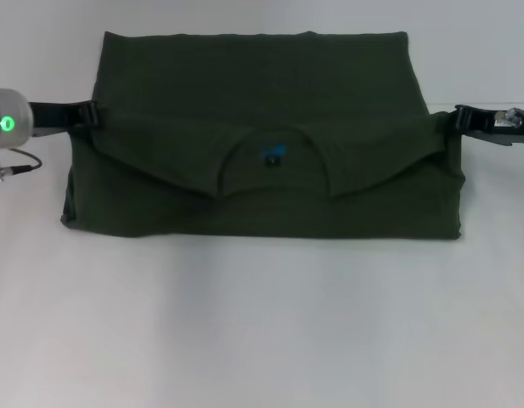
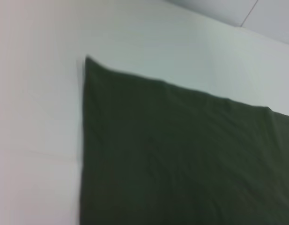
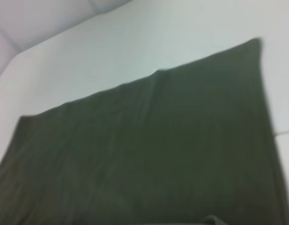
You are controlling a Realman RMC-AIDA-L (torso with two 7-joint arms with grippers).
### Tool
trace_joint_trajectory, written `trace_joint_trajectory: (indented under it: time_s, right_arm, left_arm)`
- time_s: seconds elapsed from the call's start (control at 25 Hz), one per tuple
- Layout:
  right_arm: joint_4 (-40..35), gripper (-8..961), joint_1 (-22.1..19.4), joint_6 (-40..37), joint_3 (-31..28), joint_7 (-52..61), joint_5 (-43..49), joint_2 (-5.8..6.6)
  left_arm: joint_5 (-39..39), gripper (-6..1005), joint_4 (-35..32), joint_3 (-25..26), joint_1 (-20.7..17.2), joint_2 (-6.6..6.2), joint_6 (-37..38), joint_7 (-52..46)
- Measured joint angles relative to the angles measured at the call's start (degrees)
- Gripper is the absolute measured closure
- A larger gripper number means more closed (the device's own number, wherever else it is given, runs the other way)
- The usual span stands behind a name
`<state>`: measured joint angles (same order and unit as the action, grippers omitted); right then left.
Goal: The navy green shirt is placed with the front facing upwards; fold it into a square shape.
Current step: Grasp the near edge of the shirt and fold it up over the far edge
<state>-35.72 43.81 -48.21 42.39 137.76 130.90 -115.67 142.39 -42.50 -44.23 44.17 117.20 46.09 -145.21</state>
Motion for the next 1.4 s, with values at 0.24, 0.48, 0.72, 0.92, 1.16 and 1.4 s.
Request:
trace_joint_trajectory:
  time_s: [0.24,0.48,0.72,0.92,1.16,1.4]
  right_arm:
    - [2.84,932,2.18,6.10,3.12,0.15,0.20,0.02]
    - [5.15,932,5.12,9.22,4.83,0.31,0.27,0.82]
    - [7.51,931,8.11,12.09,5.63,0.49,1.83,1.32]
    - [8.07,931,9.29,13.25,5.67,1.61,3.35,1.59]
    - [8.56,928,10.05,14.08,5.69,1.97,5.11,1.45]
    - [9.00,907,10.61,14.18,5.92,2.12,5.62,1.42]
  left_arm:
    - [1.18,964,4.99,-4.72,1.76,0.10,-9.26,0.39]
    - [4.35,963,7.19,-3.85,3.42,-0.32,-12.18,-1.71]
    - [4.55,962,7.17,-4.01,3.61,-0.37,-13.37,-2.21]
    - [4.58,961,7.18,-4.26,4.01,-0.35,-14.31,-2.06]
    - [5.76,961,7.79,-4.63,4.47,0.17,-16.12,-1.94]
    - [6.07,960,8.06,-4.68,4.70,0.23,-16.42,-2.16]
